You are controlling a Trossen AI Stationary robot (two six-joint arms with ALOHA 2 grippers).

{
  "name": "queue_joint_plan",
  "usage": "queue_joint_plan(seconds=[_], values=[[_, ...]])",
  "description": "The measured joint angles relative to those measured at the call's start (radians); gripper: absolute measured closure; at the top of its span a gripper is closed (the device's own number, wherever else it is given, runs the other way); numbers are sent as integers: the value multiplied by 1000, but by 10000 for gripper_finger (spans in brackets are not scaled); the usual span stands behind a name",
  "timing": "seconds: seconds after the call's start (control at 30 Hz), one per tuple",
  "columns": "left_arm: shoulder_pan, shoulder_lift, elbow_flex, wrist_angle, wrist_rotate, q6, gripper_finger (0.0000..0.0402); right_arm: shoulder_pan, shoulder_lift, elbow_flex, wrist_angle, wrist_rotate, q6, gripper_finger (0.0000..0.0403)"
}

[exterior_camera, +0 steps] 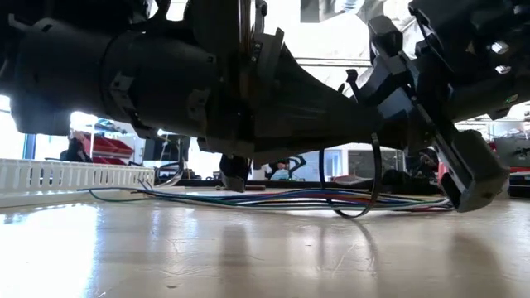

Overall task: Ziptie cables
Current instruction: Wrap the black zip tie around the cable

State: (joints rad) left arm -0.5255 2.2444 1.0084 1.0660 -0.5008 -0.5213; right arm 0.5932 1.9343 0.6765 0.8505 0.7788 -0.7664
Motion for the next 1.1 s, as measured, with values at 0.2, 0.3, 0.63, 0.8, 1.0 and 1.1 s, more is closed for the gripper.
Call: queue_joint_plan(seconds=[0.2,0.3,0.63,0.8,1.0,1.1], values=[[1,0,0,0,20,-2,402,3,0,0,-2,1,-26,403],[2,0,0,0,22,-4,402,2,0,0,-16,-10,-47,403],[2,0,0,0,25,-18,402,3,0,49,-94,-39,-47,403],[2,0,0,-3,25,-18,402,3,0,50,-92,-29,-54,403],[-1,0,0,-21,28,-25,402,10,0,49,-91,-24,-58,403],[-1,0,0,-24,28,-25,402,24,0,49,-91,-4,-88,403]])
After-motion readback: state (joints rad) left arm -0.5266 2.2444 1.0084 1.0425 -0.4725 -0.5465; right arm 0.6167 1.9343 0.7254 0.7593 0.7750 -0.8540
